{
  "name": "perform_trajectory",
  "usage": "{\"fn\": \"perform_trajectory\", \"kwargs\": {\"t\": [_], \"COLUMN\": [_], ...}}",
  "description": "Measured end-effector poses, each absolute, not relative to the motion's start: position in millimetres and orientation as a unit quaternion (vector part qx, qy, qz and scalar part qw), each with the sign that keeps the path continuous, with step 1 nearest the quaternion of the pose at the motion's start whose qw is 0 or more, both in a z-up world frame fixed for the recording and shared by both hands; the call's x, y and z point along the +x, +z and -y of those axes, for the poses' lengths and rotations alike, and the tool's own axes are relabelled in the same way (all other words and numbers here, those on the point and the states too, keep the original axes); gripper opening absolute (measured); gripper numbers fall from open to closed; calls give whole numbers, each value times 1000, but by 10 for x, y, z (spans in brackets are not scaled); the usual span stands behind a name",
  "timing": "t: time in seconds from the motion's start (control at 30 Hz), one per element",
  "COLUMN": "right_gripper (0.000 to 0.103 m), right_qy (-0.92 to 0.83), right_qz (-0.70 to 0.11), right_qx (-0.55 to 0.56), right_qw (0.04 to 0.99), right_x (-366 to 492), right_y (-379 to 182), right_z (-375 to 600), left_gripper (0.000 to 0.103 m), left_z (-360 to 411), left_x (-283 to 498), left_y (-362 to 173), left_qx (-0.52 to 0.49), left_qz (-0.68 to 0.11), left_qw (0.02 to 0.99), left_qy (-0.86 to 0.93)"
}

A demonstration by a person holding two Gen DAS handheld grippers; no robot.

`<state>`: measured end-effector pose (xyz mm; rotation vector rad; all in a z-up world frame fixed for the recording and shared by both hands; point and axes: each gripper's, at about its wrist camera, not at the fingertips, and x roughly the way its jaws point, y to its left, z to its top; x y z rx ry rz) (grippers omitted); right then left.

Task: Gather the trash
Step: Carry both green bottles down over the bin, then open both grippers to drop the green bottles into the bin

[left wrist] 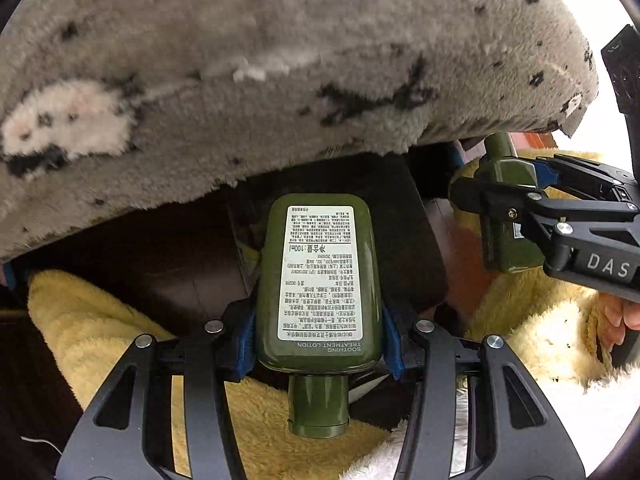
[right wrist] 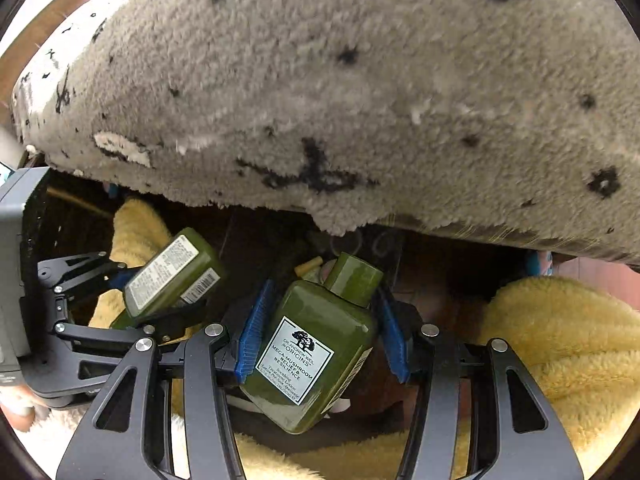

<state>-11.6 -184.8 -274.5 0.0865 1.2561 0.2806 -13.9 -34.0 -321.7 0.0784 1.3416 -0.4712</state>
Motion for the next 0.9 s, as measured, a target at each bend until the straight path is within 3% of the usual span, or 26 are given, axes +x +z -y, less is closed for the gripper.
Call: {"fn": "perform_trajectory", "kwargs": {"t": [0.47, 0.57, 0.77, 0.9], "right_gripper": [53, 59, 64, 74], "right_qy": [142, 136, 127, 125], "right_qz": [-598, -594, -583, -572], "right_qx": [58, 58, 56, 52], "right_qw": [787, 791, 801, 809], "right_x": [-19, -6, -50, -110], "right_y": [-2870, -2829, -2717, -2615], "right_z": [1888, 1931, 1980, 1989], "left_gripper": [47, 59, 68, 75], "left_z": [408, 397, 391, 368], "left_x": [-102, -91, -38, -72], "left_y": [-3393, -3337, -3099, -2938], "left_qx": [43, 45, 52, 54], "left_qz": [-633, -628, -609, -595], "left_qw": [743, 749, 767, 779], "left_qy": [-212, -207, -195, -191]}}
